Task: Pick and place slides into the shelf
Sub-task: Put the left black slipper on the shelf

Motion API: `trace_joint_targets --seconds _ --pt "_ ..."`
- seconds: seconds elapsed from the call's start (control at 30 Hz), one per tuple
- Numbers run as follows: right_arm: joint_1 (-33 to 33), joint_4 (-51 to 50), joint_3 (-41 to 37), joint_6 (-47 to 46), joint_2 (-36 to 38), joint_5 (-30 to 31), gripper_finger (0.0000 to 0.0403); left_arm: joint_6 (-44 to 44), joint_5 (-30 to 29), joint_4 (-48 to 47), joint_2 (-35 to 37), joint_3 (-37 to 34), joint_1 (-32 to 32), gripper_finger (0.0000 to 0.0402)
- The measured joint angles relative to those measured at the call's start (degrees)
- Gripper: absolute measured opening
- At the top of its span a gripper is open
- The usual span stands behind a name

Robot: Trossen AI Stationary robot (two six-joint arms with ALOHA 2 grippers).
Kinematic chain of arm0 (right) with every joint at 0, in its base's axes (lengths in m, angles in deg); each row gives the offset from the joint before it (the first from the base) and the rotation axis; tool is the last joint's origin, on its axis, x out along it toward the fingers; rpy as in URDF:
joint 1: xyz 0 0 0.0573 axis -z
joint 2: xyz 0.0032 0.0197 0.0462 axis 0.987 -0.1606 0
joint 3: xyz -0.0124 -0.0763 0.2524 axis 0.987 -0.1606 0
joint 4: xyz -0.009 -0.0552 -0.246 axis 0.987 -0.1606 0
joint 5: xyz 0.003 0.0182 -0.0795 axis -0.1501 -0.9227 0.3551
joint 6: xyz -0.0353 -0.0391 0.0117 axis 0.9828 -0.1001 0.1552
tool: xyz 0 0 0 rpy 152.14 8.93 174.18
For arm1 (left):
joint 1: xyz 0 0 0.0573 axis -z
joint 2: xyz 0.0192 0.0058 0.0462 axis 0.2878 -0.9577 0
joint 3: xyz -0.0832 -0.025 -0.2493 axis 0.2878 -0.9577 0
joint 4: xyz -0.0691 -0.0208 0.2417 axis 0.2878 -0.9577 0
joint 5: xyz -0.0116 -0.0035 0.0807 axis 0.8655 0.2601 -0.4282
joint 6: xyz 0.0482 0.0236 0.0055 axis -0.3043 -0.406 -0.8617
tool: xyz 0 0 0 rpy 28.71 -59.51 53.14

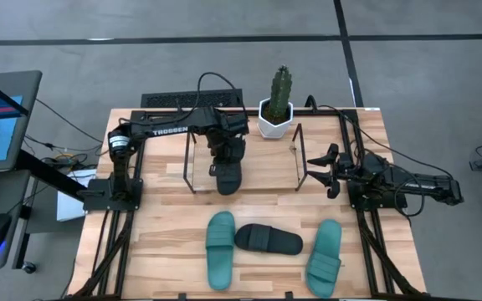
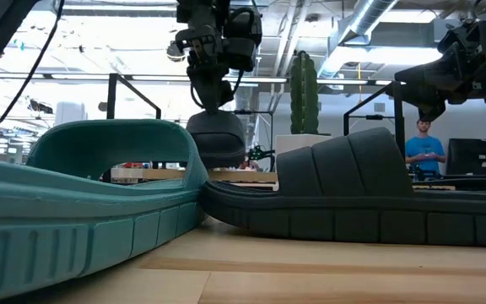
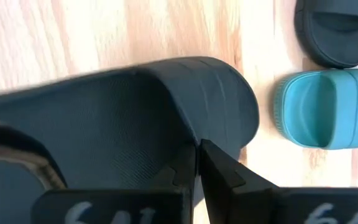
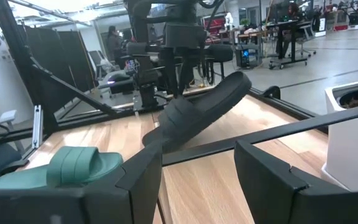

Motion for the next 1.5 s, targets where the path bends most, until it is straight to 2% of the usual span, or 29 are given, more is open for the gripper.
trace_joint_targets --seconds 0.43,1.07,1.5 --pt "-0.01 0.00 0.00 0.00 0.02 0.02 0.0194 -0.35 1.58 2.61 0.00 0.00 -0.25 0.0000" --pt "0.02 0.00 0.00 0.00 0.02 0.00 0.0194 0.04 2.67 0.90 0.02 -0.01 -0.17 0.0000" --pt "0.02 -0.02 0.02 -0.02 0.02 0.02 0.0194 0.43 1.86 3.78 0.13 -4.59 0.31 0.0000"
